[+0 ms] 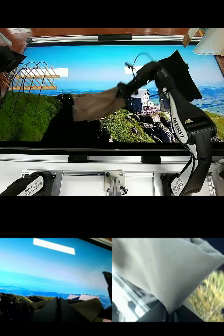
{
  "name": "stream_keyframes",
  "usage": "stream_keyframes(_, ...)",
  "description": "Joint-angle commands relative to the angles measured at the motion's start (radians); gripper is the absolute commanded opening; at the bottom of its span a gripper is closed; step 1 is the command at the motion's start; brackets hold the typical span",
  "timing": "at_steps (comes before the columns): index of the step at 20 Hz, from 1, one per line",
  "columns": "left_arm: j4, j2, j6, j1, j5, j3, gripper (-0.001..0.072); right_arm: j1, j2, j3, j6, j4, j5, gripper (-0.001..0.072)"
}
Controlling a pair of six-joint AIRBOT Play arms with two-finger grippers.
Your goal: Fold the shirts.
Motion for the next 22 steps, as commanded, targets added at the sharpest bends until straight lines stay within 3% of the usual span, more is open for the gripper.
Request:
stream_keyframes(1,0.000,0.000,0.000,0.000,0.000,0.000,0.0035,-0.082,0.010,0.220,0.055,0.044,0.013,0.0074)
stream_keyframes(9,0.000,0.000,0.000,0.000,0.000,0.000,0.0035,-0.303,0.101,0.223,0.129,0.262,0.246,0.0073)
stream_keyframes(22,0.000,0.000,0.000,-0.148,0.003,-0.162,0.0035,-0.386,0.137,0.224,0.114,0.351,1.138,0.0073)
